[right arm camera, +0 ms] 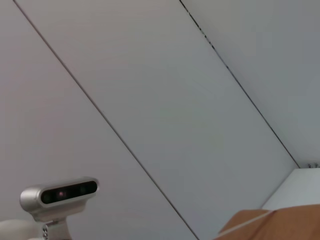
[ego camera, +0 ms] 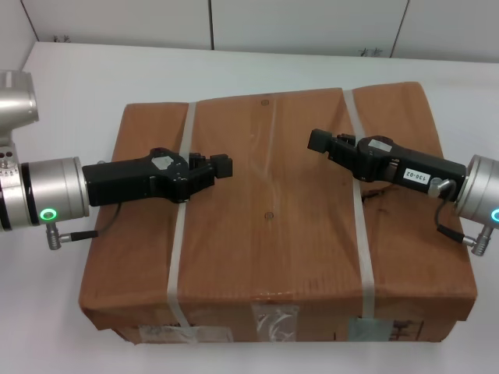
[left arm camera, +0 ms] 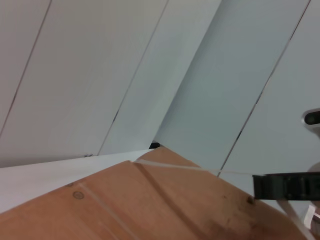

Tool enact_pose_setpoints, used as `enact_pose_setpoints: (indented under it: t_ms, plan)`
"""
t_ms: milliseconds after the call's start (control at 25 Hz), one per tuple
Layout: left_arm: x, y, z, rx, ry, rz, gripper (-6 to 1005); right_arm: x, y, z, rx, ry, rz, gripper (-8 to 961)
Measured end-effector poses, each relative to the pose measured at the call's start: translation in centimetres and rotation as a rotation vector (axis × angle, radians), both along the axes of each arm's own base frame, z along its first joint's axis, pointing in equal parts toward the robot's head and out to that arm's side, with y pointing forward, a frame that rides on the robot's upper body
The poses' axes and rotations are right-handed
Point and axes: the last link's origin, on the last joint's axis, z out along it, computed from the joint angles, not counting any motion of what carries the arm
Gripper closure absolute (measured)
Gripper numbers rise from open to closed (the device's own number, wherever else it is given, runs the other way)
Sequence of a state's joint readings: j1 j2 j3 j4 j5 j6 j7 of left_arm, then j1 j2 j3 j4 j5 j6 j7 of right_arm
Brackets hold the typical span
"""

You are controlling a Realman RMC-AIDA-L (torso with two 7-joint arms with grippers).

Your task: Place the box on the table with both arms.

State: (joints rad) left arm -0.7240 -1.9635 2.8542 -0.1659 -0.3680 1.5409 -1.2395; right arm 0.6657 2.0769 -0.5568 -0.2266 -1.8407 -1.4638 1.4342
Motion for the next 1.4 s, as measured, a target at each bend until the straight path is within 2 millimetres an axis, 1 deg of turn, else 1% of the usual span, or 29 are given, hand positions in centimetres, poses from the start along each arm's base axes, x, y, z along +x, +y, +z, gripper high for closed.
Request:
enact_pose_setpoints:
  t_ms: [560, 960, 1200, 1400]
  plan:
    - [0.2, 0.1, 0.1, 0.004, -0.013, -0.004, 902, 0.2, 0.1, -0.1, 0.003, -0.012, -0.012, 910]
    - [-0.1, 0.1, 0.1, 0.008, -0.001, 0.009, 902, 0.4, 0.5, -0.3, 0.011, -0.043, -0.026, 909]
    - [-0.4, 0.3, -0.4, 0.011, 0.025, 0.026, 902, 0.8, 0.5, -0.9, 0.005, -0.065, -0.056, 908]
    - [-0.8, 0.3, -1.1, 0.009, 0.068, 0.05, 902, 1.1, 0.8, -1.5, -0.004, -0.104, -0.078, 908]
